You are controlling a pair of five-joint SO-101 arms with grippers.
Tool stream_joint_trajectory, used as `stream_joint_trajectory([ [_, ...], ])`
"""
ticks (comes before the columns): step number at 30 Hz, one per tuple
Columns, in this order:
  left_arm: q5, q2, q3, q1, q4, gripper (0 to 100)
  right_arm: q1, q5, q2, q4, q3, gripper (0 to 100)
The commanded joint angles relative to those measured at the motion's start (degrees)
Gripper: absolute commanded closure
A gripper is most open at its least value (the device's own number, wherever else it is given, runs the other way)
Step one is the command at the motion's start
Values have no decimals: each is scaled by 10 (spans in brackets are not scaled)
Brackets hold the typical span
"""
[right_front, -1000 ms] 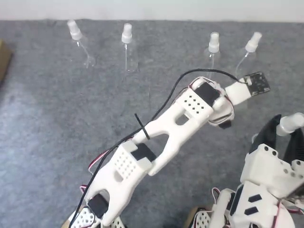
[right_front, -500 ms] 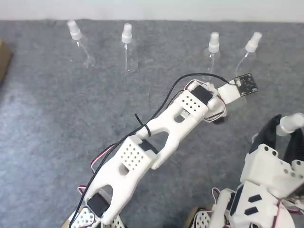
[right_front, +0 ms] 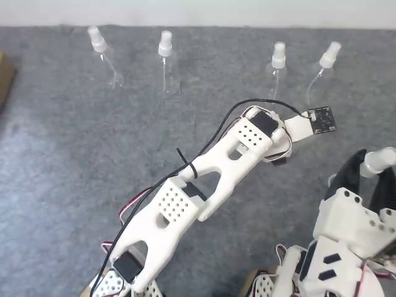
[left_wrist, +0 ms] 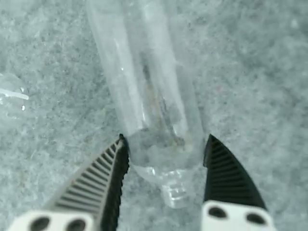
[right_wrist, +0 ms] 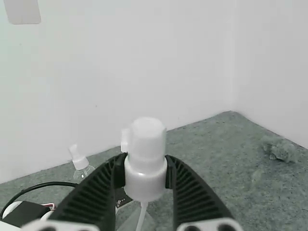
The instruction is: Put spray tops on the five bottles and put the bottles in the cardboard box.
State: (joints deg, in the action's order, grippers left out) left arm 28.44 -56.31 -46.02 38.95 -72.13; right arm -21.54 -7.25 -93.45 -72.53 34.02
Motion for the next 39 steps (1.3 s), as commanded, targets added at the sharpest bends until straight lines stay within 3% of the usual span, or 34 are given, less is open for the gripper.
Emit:
stream_joint_trajectory([
  [1, 4, 16, -27, 13, -37, 848, -7, -2, -3, 13, -3, 990],
  [9, 4, 11, -88, 42, -204, 852, -7, -2, -3, 13, -3, 990],
  [16, -27, 12, -126, 43, -282, 852, -7, -2, -3, 13, -3, 990],
  [27, -107, 17, -152, 44, -284, 847, -7, -2, -3, 13, -3, 990],
  [35, -127, 10, -227, 56, -282, 735, -7, -2, -3, 13, -3, 990],
  [39, -121, -12, -236, 69, -233, 720, -7, -2, -3, 13, -3, 990],
])
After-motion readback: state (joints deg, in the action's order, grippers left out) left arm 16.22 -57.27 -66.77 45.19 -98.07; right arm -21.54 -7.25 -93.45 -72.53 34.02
